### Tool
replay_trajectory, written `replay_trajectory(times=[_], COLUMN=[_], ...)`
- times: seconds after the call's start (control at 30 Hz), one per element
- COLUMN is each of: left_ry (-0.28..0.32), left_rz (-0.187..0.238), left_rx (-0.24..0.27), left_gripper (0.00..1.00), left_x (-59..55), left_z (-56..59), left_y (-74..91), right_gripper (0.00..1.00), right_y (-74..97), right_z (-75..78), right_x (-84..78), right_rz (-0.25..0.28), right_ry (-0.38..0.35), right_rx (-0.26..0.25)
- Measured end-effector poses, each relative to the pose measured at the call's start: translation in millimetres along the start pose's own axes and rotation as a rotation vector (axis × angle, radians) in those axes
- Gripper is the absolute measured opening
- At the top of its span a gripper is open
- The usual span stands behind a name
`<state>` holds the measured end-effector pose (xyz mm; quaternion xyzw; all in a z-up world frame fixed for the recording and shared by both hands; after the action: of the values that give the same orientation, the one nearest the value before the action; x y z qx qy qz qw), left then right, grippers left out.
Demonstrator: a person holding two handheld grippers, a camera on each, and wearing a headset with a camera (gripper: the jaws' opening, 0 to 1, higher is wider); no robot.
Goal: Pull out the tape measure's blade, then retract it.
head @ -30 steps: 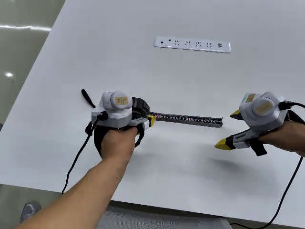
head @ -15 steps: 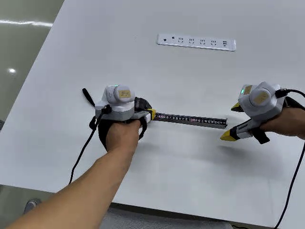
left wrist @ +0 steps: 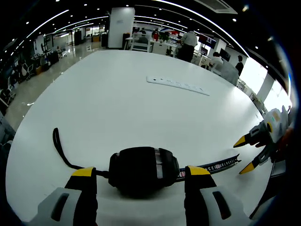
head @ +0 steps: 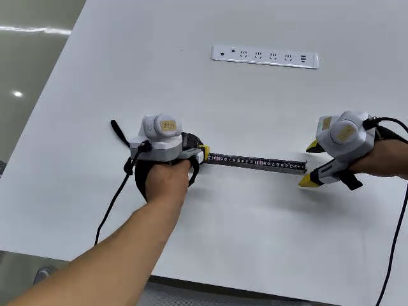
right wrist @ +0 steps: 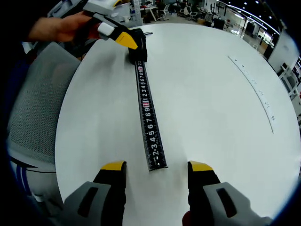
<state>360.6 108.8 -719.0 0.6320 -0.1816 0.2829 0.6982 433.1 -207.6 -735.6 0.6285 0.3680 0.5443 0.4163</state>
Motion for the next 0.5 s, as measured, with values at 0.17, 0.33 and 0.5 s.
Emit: replay_trajectory(times=[0.17, 0.33, 0.5], left_ry=[0.001, 0.004, 0.006], left_rz=[-0.008, -0.004, -0.005], left_rx=[-0.001, -0.012, -0.019], left_gripper=[0.71, 0.68, 0.65], left_x=[1.7, 1.8, 2.7], left_z=[0.4, 1.4, 1.1], left_y=[-4.5, -5.0, -6.8], right_gripper=[0.42, 0.32, 0.26], right_y=[-3.0, -4.1, -6.2], right_z=[4.0, 5.8, 7.2], right_x=[-1.5, -1.1, -0.1], right_rz=[-0.001, 0.002, 0.004], right_ry=[0.023, 0.071, 0.106], right_rx=[0.014, 0.025, 0.031])
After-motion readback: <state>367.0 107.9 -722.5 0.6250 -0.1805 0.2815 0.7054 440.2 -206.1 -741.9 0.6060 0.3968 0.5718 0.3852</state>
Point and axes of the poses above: the centre of the closed fingertips' face, and the gripper's own axes: y roughly backward along the fingers, z roughly to its right, x roughly out of its top, the point moved 10 cm from there along y, roughly backward along the fingers, and after that the axes turned 2 degrees about -z, right-handed, at the moved point
